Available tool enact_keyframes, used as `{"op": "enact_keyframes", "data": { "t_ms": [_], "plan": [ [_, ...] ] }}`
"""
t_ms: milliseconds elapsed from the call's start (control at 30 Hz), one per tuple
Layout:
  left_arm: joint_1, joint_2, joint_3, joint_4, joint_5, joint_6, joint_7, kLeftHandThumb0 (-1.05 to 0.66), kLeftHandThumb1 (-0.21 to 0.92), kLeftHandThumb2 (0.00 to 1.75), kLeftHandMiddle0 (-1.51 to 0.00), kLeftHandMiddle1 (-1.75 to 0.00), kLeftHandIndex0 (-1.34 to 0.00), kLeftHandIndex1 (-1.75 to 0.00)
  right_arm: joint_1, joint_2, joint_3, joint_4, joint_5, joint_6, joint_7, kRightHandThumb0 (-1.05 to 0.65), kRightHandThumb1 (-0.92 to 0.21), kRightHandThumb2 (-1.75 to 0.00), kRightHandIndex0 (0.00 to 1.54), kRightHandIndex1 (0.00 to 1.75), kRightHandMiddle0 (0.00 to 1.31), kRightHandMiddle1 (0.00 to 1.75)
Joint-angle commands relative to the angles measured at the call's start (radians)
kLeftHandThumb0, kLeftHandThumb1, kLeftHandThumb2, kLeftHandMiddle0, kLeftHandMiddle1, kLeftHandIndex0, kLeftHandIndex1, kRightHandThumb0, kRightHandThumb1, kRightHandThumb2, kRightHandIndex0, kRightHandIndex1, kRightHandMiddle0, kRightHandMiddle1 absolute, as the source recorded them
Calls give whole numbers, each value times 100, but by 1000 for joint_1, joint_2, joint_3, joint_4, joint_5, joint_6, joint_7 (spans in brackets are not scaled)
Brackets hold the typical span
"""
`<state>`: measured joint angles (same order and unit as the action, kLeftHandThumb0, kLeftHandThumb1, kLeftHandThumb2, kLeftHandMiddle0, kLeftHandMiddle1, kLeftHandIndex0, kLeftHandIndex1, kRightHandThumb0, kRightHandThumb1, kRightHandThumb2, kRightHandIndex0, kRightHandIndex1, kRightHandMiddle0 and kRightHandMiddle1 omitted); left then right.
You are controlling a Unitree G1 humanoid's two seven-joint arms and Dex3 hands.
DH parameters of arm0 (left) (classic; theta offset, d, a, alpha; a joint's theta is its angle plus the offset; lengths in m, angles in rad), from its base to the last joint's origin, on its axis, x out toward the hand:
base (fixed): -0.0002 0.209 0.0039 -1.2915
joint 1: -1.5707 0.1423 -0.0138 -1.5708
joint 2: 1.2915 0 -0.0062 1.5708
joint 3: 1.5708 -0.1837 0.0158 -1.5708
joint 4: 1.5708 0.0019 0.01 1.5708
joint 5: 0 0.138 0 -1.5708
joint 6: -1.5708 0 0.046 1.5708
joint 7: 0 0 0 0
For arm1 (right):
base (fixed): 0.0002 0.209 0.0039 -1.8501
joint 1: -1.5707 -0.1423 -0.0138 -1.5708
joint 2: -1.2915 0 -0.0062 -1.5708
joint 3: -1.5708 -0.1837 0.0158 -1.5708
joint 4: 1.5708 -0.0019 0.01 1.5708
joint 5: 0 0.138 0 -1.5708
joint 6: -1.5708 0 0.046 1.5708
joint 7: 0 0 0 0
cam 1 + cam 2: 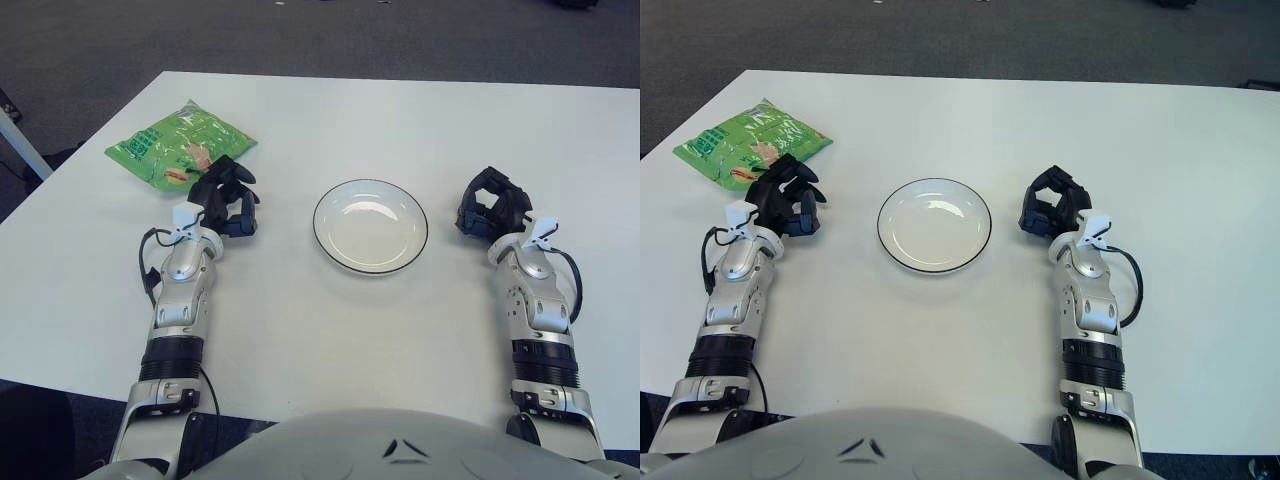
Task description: Put the snack into the plate.
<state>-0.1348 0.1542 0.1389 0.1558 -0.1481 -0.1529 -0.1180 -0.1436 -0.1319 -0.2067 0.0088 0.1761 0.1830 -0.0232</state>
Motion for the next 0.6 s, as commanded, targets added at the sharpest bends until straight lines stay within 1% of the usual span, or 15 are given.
{"op": "enact_keyframes", "data": {
  "t_ms": [0,567],
  "plan": [
    [129,-40,-7,67,2,3,-1,-1,23,142,-56,-175,-55,-175,114,42,-1,39,7,28,-2,-49,-29,-135,130,175,64,175],
    [128,-38,-5,68,2,8,-1,-1,23,143,-57,-175,-56,-175,114,43,0,37,9,33,-1,-49,-29,-135,131,175,64,175]
  ]
}}
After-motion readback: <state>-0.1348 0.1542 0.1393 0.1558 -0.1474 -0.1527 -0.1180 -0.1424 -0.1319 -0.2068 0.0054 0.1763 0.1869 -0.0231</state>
